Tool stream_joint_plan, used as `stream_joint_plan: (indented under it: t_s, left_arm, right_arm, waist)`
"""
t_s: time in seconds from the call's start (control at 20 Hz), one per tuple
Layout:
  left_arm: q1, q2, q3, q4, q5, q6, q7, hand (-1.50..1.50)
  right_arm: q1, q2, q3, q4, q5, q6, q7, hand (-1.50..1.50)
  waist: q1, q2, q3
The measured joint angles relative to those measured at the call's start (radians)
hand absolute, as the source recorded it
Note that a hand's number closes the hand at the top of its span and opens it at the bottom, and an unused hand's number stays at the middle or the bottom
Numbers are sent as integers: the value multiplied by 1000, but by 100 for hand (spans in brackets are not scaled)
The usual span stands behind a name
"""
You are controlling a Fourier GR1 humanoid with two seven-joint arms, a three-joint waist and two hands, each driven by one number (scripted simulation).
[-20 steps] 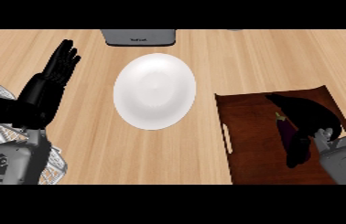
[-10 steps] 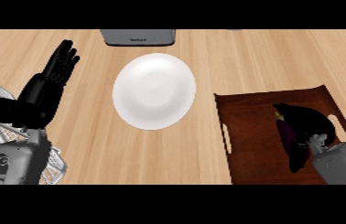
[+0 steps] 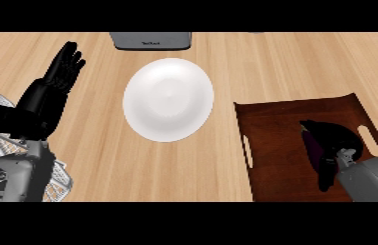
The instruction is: Pick the eggplant from the tray and place it in the plate
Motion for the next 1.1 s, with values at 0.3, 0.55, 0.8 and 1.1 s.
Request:
stream_joint_plan:
  t_s: [0.3, 0.55, 0.8, 1.1]
  left_arm:
    - [11, -12, 10, -1, -7, -22, -14, 0]
    - [1, -18, 18, 27, -20, -24, -34, 0]
    - [-16, -18, 23, 48, -29, -27, -36, 0]
    - [-18, -25, 19, 41, -25, -35, -33, 0]
  right_arm:
    - [8, 32, -16, 95, 105, -35, -59, -150]
    - [-2, 25, -28, 158, 177, -176, -185, 150]
    - [-39, 45, -26, 196, 268, -319, -250, 150]
    - [-118, 41, -112, 337, 286, -515, -410, 150]
  waist:
    - [0, -3, -1]
    - [0, -6, -4]
    - [0, -5, -6]
    - [12, 2, -3]
